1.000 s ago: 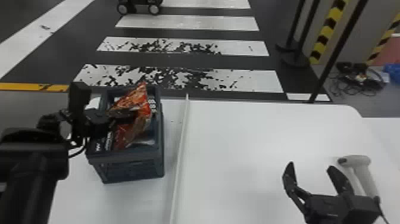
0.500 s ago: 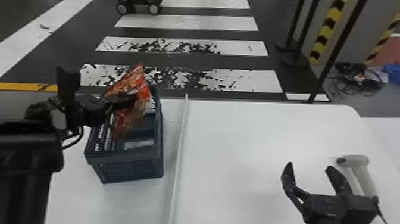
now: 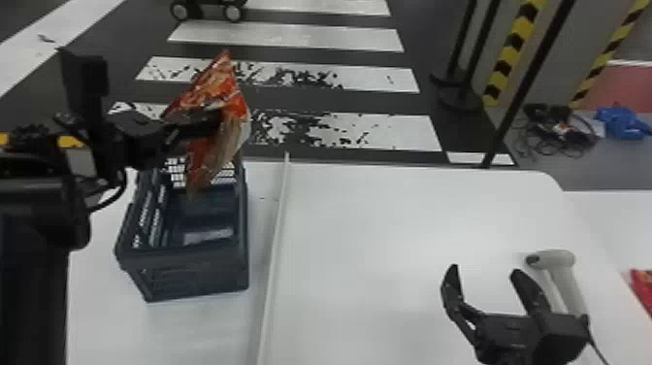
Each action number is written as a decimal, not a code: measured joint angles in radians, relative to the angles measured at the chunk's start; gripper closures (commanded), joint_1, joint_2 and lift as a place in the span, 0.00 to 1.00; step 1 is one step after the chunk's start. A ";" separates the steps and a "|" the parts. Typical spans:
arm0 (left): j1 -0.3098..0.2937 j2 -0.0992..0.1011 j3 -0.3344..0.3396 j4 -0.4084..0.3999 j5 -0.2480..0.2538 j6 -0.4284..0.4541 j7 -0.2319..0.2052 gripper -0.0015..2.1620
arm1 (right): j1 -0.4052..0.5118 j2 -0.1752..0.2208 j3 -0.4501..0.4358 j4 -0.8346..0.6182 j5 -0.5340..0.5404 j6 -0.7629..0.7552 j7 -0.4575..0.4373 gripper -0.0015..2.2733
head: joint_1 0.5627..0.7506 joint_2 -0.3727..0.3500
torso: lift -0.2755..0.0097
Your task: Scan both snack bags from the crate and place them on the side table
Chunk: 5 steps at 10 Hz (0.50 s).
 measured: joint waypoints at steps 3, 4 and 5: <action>-0.046 -0.045 -0.146 -0.038 -0.080 0.068 0.003 0.99 | 0.005 0.000 -0.005 -0.005 0.000 0.003 0.000 0.03 | 0.70 0.31 | 0.62; -0.056 -0.046 -0.202 -0.021 -0.114 0.071 0.015 0.99 | 0.007 0.000 -0.009 -0.006 0.000 0.003 -0.001 0.03 | 0.70 0.27 | 0.62; -0.059 -0.046 -0.251 0.006 -0.143 0.071 0.032 0.99 | 0.009 0.000 -0.015 -0.007 -0.002 0.003 -0.002 0.03 | 0.70 0.24 | 0.62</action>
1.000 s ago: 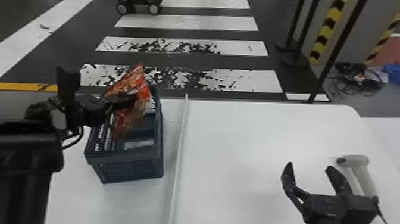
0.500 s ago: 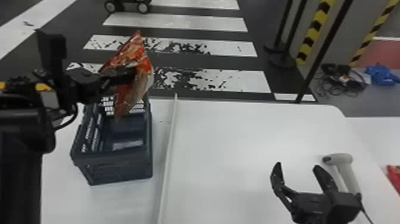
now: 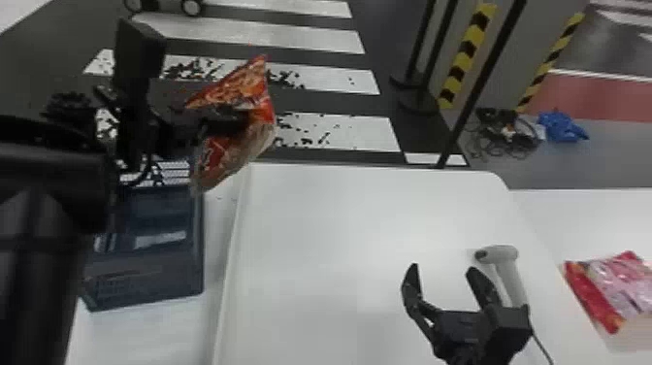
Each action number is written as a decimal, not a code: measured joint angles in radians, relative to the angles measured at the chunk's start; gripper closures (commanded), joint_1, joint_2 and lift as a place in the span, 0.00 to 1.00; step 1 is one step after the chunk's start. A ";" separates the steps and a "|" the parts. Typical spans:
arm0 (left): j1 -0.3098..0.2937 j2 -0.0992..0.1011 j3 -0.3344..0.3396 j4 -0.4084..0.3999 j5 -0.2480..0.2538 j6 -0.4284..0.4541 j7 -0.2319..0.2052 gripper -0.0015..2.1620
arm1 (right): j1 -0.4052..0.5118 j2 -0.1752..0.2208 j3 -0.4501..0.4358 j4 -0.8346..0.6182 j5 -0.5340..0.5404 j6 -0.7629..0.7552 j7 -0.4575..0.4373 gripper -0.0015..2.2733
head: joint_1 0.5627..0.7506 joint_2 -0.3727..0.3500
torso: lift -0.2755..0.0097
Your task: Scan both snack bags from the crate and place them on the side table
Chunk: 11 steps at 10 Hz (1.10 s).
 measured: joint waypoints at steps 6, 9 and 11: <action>0.046 0.000 -0.233 0.236 -0.008 -0.078 0.177 0.99 | -0.001 0.000 -0.043 0.001 -0.034 -0.006 -0.002 0.03 | 0.70 0.08 | 0.62; 0.068 0.000 -0.303 0.328 0.042 -0.142 0.254 0.99 | -0.001 0.000 -0.060 0.000 -0.047 -0.007 -0.011 0.03 | 0.70 0.03 | 0.62; 0.074 0.000 -0.375 0.351 0.110 -0.150 0.320 0.99 | -0.002 0.000 -0.068 0.000 -0.057 -0.008 -0.011 0.03 | 0.70 0.03 | 0.62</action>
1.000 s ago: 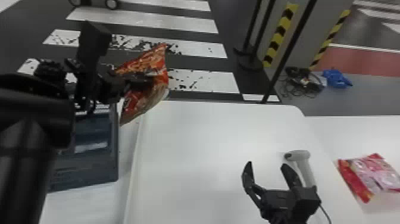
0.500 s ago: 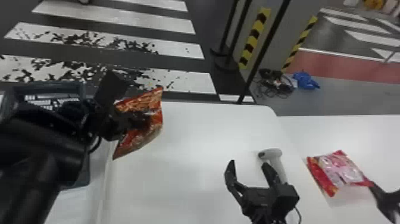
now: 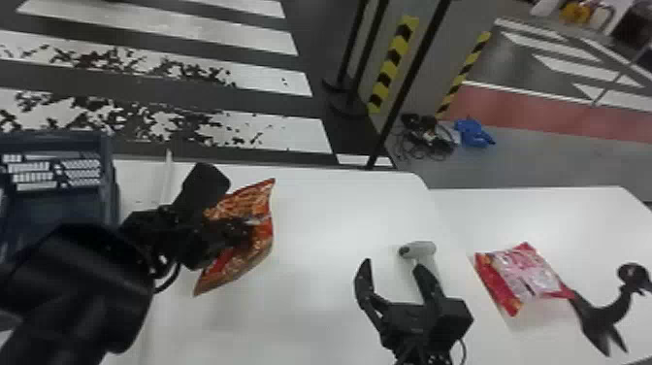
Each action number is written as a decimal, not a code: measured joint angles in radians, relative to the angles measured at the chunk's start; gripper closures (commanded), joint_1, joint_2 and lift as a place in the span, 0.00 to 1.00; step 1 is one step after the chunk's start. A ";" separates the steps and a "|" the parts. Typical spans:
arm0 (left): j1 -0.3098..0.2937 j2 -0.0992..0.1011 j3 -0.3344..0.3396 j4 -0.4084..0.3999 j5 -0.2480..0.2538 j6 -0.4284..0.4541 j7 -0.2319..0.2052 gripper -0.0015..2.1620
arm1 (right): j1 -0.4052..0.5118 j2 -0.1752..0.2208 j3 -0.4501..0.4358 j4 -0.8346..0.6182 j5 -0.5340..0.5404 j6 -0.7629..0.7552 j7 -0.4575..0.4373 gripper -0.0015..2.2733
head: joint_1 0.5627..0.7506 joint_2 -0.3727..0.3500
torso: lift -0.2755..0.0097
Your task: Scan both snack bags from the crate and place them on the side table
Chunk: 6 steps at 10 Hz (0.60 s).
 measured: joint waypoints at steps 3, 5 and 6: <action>0.000 0.000 -0.086 0.006 0.067 0.002 0.022 0.92 | 0.003 0.000 -0.002 0.000 -0.001 -0.001 0.000 0.03 | 0.70 0.03 | 0.62; 0.004 0.000 -0.105 0.013 0.140 0.004 0.036 0.00 | 0.002 0.000 -0.001 0.001 -0.002 -0.001 0.000 0.03 | 0.70 0.03 | 0.62; 0.006 0.000 -0.107 0.014 0.166 0.008 0.037 0.00 | 0.002 0.000 0.000 0.001 -0.002 -0.001 0.000 0.03 | 0.70 0.03 | 0.62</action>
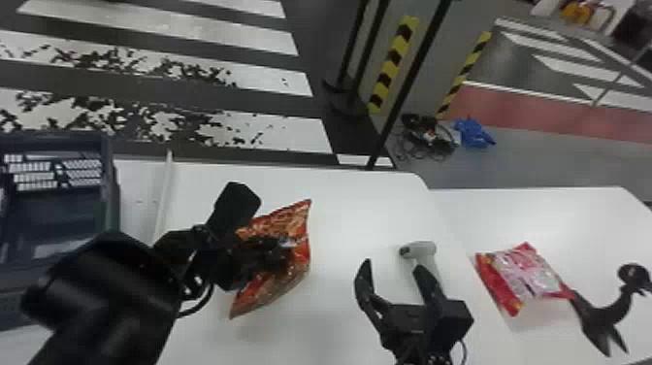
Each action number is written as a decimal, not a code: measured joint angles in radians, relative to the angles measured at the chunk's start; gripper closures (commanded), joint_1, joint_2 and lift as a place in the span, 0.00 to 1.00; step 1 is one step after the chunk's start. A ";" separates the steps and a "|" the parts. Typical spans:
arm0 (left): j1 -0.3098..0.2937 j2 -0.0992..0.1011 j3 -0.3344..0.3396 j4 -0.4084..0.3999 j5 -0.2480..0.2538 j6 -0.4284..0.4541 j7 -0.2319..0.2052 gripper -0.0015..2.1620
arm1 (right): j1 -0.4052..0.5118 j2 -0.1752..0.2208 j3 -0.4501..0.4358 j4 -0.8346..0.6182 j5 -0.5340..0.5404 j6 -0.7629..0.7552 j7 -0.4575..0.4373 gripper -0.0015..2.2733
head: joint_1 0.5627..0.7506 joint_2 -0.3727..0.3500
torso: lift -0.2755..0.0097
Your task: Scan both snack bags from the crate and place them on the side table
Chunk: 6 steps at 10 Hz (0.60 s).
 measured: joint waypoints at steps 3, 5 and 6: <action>0.007 0.000 0.012 -0.013 0.035 0.015 0.031 0.02 | 0.001 0.000 0.001 0.000 0.001 0.000 0.000 0.03 | 0.70 0.03 | 0.62; 0.019 0.000 0.042 -0.050 0.051 0.016 0.052 0.02 | 0.001 0.000 0.000 0.000 0.001 0.002 0.000 0.03 | 0.70 0.03 | 0.62; 0.027 0.000 0.071 -0.082 0.059 0.015 0.054 0.02 | 0.001 0.000 -0.001 0.000 0.001 0.003 0.000 0.03 | 0.70 0.03 | 0.62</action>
